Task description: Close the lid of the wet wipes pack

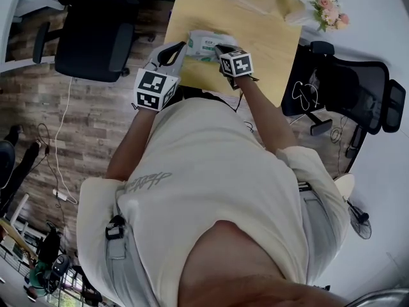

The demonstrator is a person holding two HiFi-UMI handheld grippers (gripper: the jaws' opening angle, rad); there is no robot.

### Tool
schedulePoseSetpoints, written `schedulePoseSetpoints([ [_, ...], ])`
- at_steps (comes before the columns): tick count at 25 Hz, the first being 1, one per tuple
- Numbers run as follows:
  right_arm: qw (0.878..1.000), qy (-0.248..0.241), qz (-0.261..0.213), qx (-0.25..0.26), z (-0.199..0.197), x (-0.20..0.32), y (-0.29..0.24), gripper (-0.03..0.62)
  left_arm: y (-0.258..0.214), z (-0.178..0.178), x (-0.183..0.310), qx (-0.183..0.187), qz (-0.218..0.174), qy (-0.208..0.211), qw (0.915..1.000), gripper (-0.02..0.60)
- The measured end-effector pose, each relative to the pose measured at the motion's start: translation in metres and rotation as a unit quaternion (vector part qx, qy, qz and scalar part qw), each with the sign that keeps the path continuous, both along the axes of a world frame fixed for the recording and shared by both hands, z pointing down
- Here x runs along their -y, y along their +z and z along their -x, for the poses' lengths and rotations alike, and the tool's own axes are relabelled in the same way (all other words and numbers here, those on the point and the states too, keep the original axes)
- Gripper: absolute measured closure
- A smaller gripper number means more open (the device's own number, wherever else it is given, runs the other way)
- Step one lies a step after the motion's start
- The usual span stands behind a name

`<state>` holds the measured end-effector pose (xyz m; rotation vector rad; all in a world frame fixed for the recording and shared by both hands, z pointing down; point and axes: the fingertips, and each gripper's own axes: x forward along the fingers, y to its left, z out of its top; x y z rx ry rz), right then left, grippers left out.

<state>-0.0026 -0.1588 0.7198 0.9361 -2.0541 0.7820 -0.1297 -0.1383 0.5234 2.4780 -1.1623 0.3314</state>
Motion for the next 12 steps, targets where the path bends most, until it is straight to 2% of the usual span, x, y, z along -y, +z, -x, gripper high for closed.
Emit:
schedulePoseSetpoints([
  [7,0.998,-0.018,-0.043,0.030,-0.013,-0.014,-0.036,0.592,-0.021,-0.004,0.021,0.012,-0.028,0.013,0.9995,0.565],
  [12,0.994,0.001,-0.089,0.066,-0.019,-0.014,-0.080,0.592,-0.040,-0.003,0.036,0.020,-0.051,0.020,0.9983,0.565],
])
